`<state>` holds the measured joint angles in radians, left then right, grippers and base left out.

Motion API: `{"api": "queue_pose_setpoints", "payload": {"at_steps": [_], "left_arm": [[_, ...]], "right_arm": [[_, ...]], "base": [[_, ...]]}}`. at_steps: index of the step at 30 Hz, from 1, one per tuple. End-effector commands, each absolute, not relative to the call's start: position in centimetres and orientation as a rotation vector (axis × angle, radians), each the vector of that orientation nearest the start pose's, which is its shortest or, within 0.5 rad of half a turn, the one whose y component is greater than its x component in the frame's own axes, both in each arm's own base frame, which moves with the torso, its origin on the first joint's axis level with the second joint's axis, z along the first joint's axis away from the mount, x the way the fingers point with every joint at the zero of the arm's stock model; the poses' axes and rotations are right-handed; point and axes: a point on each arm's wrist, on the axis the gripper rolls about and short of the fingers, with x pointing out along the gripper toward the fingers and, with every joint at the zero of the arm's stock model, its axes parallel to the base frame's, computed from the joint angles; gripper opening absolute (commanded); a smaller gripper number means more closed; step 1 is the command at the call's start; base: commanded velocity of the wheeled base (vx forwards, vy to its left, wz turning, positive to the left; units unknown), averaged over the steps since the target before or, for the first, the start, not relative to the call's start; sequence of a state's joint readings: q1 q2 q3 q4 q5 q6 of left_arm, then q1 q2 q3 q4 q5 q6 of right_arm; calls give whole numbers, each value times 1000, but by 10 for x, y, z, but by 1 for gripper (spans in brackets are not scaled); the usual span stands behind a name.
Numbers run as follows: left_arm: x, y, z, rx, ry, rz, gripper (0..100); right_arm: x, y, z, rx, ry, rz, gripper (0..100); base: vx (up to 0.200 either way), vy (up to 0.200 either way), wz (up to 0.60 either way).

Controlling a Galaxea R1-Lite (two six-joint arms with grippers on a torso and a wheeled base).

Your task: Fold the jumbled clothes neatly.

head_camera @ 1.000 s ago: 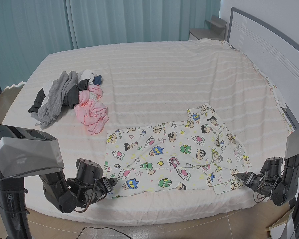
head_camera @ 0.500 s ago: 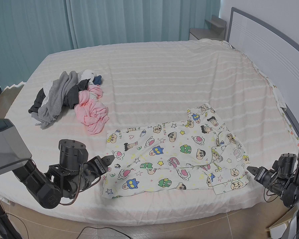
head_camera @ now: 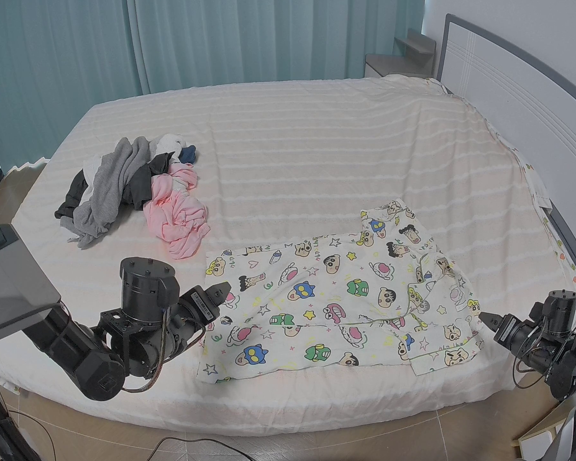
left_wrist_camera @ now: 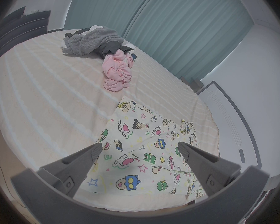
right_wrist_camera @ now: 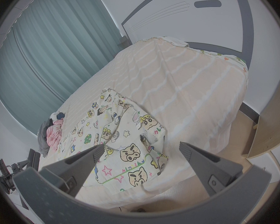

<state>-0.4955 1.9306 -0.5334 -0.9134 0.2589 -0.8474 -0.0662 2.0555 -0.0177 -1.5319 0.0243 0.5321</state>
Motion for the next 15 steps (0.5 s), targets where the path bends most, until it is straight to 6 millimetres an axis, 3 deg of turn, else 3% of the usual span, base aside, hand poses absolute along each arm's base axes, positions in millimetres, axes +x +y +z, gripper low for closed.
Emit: {"api": "queue_pose_setpoints", "payload": {"at_steps": [1, 15], "left_arm": [[266, -145, 72, -643, 527, -49, 100], [267, -161, 61, -618, 556, -77, 100]], "right_arm": [[218, -14, 27, 544, 477, -173, 100], [219, -13, 27, 528, 473, -164, 100]], "base": [[200, 0, 0], [200, 0, 0]]}}
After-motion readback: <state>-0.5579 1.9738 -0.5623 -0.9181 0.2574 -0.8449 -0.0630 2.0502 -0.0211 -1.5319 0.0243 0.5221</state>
